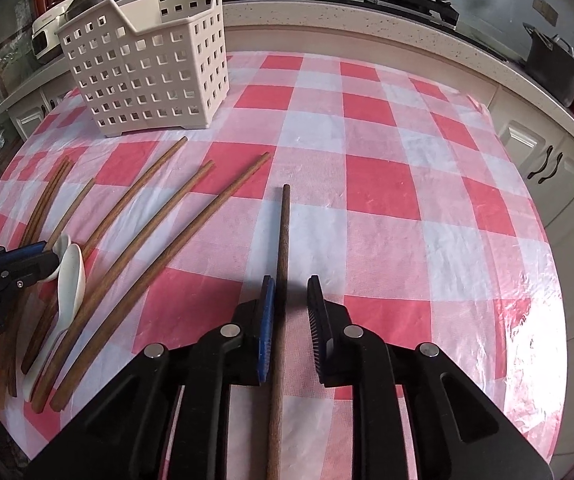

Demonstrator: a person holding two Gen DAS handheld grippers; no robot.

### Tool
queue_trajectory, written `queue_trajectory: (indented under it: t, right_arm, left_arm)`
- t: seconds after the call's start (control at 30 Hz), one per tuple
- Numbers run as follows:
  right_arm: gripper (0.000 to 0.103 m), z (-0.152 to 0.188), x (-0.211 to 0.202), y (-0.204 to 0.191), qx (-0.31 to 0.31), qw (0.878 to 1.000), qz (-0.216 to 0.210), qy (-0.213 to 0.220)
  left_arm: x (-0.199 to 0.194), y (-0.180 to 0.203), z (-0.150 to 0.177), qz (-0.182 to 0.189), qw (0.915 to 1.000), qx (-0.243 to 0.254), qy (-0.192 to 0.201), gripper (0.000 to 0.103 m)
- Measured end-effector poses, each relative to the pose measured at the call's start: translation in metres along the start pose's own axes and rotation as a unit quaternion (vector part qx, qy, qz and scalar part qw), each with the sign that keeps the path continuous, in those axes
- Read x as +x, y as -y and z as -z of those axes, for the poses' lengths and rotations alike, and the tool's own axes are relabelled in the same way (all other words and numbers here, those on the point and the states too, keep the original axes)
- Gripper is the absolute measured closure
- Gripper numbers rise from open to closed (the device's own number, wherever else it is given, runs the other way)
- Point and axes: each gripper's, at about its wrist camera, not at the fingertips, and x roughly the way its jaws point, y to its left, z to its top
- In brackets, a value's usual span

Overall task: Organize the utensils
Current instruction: 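Grasp another wooden chopstick with the right gripper while the left gripper holds its chopstick, then lift both chopsticks upright over the white basket and open both grippers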

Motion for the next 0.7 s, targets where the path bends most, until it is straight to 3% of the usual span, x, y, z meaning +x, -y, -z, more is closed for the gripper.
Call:
queue_trajectory:
  t: [0.17,0.27,0.33,0.37,0.4,0.7]
  right_arm:
    - [0.082,-0.004,0.003,0.000,0.001,1.000,0.002,0.003]
    - [0.082,-0.006,0.004,-0.001,-0.002,1.000,0.006,0.007]
    - [0.089,-0.005,0.004,-0.001,0.001,1.000,0.003,0.012]
    - [0.097,-0.004,0.004,-0.001,0.000,1.000,0.002,0.014]
    - [0.097,-0.003,0.002,-0.002,-0.001,1.000,0.007,0.019]
    - [0.097,-0.005,-0.060,-0.014,-0.003,0.991,-0.018,0.132]
  left_arm:
    - [0.003,0.001,-0.005,-0.017,0.9998,0.007,0.006,0.090]
    - [0.007,0.002,-0.006,-0.031,0.9994,0.008,0.012,0.097]
    - [0.006,0.003,-0.005,-0.036,0.9991,0.011,0.020,0.097]
    - [0.004,0.004,-0.004,-0.038,0.9988,0.011,0.027,0.097]
    - [0.000,0.004,-0.002,-0.041,0.9984,0.009,0.038,0.097]
    - [-0.061,0.006,-0.001,-0.059,0.9894,-0.006,0.133,0.097]
